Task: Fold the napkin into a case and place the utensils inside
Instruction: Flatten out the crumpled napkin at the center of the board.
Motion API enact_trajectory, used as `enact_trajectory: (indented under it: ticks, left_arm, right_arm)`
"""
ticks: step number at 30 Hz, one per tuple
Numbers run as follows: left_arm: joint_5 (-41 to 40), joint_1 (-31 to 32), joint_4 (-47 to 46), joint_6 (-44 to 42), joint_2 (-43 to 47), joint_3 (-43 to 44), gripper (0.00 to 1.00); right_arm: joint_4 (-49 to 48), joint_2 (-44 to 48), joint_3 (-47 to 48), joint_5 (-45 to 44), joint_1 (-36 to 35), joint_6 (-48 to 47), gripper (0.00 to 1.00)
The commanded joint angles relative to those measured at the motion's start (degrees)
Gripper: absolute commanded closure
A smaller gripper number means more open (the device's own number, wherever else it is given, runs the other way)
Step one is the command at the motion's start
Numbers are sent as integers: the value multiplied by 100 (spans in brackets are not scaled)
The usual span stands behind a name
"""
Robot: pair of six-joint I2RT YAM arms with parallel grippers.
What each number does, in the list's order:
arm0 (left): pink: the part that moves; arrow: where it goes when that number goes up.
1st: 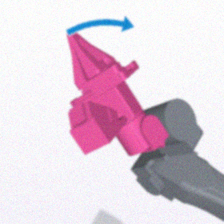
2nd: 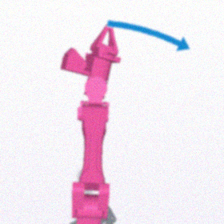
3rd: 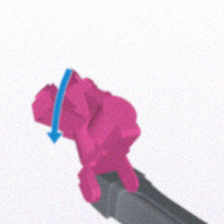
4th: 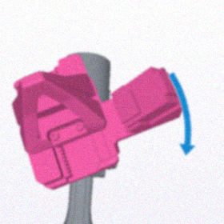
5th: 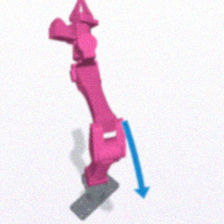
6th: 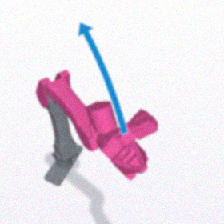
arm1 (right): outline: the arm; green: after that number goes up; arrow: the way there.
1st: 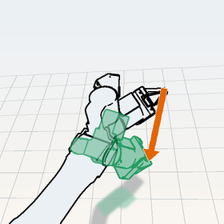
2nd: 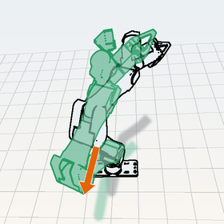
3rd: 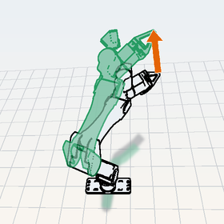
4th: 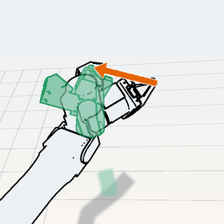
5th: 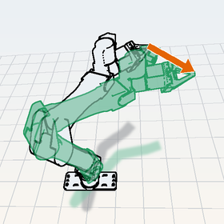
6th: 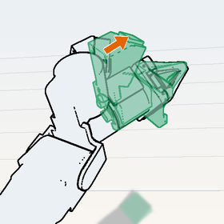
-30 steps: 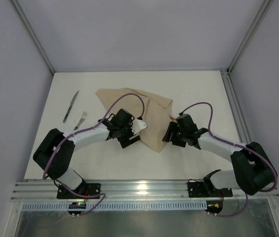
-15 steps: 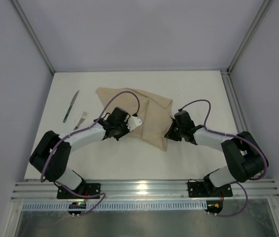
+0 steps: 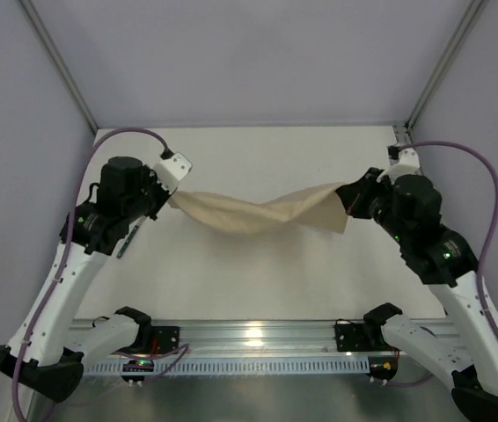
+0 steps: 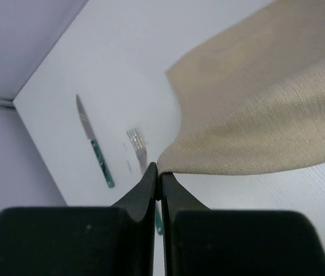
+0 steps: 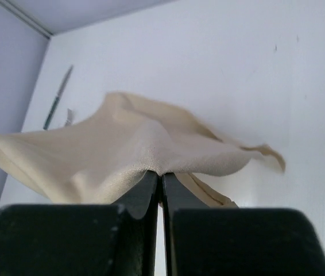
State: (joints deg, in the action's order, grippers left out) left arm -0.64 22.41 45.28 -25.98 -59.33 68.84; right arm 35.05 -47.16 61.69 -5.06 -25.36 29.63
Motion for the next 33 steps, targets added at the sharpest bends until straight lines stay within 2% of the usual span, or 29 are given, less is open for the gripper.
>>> enact_trajectory:
  ticks: [1,6,10,14,17,19,21,24,26,29,33]
  left_arm:
    - [-357,-44,1472,66,387,1197,100]
    - [-831,-44,2133,181,659,2729,100]
    - [-1043,-44,2214,286,642,3600,100]
    - [-1332,-44,1907,304,449,3690,100]
    - [-1500,-44,1477,146,89,3365,100]
    - [-1570,-62,1021,23,-157,3136,100]
    - [-1361,-184,703,-21,-596,3092,100]
    - [-719,-981,394,258,-1430,3494,100]
    - [-377,-1282,386,452,-1878,4083,100]
    - [-113,-1687,281,716,-2530,4821,100]
    - [221,-1846,8,857,-2768,5245,100]
  right_arm:
    - [1240,215,1156,-31,14,-642,96]
    - [1943,277,2555,417,14,-731,96]
    - [1866,234,2839,1015,5,-512,96]
    - [1541,-231,2857,1113,5,-493,96]
    - [1251,-969,3041,945,49,-677,96]
    - [1005,-1434,3322,1259,311,-739,96]
    - [715,-2181,3542,1655,575,-669,96]
    - [495,-3209,4383,2000,1059,-485,96]
    - [494,-3972,4867,2140,1366,-353,97]
    - [713,-4825,6244,2534,1745,-107,96]
    - [837,-5146,6961,2572,1956,-89,96]
